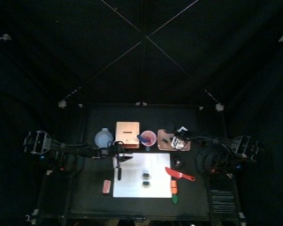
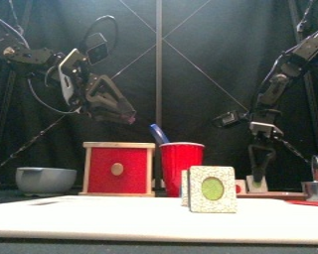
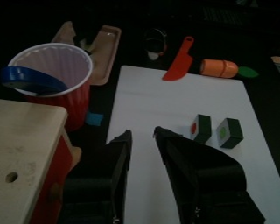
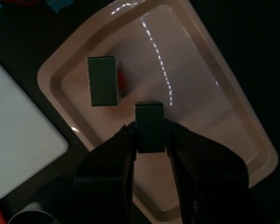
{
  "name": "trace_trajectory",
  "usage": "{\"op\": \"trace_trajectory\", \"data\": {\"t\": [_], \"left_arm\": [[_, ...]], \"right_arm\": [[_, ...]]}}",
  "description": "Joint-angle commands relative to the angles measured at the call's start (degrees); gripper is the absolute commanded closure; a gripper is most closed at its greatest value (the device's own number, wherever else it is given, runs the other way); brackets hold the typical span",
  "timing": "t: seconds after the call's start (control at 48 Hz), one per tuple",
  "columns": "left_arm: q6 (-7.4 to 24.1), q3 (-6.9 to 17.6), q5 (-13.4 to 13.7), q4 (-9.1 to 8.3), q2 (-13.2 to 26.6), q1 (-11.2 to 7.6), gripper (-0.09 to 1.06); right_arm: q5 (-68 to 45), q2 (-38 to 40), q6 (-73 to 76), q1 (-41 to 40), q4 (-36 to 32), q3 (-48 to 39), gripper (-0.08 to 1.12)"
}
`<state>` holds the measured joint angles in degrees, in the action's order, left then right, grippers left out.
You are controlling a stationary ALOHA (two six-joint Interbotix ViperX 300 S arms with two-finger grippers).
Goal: Place sushi on board then cut the sushi with the knife then place the pieces on the plate
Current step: Place the 4 sushi pieces on the plate
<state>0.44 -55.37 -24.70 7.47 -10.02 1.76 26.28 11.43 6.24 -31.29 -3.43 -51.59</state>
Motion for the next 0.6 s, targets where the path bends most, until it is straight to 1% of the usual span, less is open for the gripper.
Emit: {"op": "trace_trajectory", "data": {"t": [0.021,0.146,0.208,0.271,0.396,0.5,0.604], "left_arm": [[0.09,1.14,-0.26,0.0,-0.26,0.26,0.27],[0.09,1.23,-0.26,0.0,-0.26,0.26,0.27],[0.09,1.23,-0.26,0.0,-0.26,0.26,0.27],[0.09,1.23,-0.26,0.0,-0.26,0.18,0.27],[0.18,1.23,-0.26,0.0,-0.26,0.26,0.27],[0.09,1.23,-0.26,0.0,-0.26,0.26,0.27],[0.0,1.14,-0.26,0.0,-0.26,0.26,0.27]], "right_arm": [[-1.23,-0.26,0.0,-0.09,0.0,0.88,0.36],[-0.79,-0.44,-0.09,-0.18,-0.09,1.32,0.24],[0.26,0.88,0.0,0.18,-0.09,1.76,0.2],[1.49,2.11,0.0,0.26,0.0,2.2,0.19],[4.31,4.48,-0.09,2.02,0.35,4.04,0.19],[4.66,5.27,-0.18,7.38,0.18,6.15,0.19],[4.31,4.39,-0.26,15.29,0.0,8.79,0.19]]}}
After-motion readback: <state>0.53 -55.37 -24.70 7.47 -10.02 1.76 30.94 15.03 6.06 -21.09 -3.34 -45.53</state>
